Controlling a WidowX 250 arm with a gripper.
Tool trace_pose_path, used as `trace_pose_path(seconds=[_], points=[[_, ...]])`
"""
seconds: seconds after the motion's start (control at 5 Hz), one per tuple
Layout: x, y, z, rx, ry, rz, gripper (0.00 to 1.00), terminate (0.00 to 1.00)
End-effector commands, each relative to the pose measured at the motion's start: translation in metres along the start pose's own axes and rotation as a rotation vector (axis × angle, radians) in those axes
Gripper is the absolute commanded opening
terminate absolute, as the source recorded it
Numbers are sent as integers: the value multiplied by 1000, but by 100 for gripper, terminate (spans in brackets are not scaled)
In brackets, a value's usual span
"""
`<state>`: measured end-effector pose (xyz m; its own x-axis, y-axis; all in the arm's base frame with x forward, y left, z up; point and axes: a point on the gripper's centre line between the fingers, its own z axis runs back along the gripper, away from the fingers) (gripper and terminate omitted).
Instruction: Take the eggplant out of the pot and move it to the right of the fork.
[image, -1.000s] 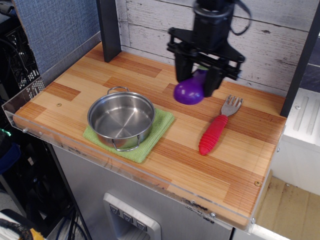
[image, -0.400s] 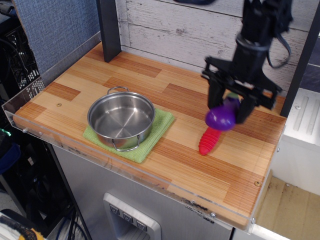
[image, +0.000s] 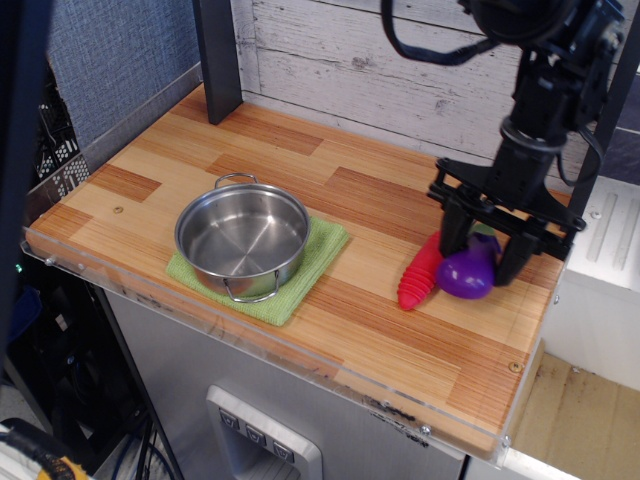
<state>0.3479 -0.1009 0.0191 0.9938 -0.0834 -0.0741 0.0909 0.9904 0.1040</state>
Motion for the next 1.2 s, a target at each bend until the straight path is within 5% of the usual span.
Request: trace_pose_path(seconds=[0.0,0.4,0.6,1.0], points=[[2,-14,8,4,-52,7,0,0],[2,-14,2,15,-54,13,0,0],[0,-7,9,-29,-64,6,100,0],[-3,4,28,-73,-127,20,100,0]])
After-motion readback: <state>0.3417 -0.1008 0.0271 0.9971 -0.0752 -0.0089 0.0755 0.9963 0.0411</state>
